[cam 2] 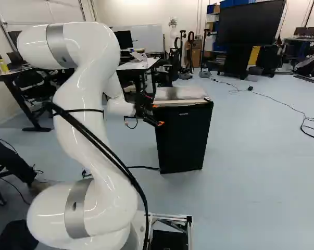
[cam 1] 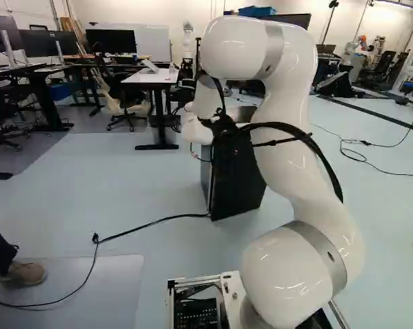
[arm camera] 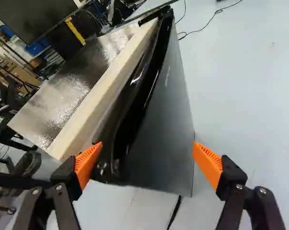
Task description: Open the fridge door
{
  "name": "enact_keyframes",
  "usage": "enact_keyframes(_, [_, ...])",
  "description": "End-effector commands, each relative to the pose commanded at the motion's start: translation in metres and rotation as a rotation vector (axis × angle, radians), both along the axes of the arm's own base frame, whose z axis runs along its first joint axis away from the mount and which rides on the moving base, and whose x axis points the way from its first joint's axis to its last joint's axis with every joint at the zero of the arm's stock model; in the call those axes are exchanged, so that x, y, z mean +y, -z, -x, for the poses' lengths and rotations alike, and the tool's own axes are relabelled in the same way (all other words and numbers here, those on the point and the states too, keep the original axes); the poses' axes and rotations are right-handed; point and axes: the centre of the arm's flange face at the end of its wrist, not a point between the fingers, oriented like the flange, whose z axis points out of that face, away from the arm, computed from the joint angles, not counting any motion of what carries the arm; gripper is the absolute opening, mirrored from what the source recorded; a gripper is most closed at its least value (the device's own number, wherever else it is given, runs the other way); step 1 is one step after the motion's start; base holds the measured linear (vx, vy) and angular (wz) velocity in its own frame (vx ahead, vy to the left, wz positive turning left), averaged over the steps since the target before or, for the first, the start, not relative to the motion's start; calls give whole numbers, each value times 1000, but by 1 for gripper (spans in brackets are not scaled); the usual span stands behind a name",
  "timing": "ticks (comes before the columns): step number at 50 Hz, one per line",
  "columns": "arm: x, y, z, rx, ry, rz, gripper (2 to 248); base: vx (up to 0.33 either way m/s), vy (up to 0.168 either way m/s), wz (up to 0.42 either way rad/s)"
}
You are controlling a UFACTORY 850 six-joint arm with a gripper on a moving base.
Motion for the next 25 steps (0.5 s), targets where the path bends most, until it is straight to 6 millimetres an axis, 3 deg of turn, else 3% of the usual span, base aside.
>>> enact_keyframes(25, [-28, -1, 42, 46, 66, -3, 247, 0, -5, 3])
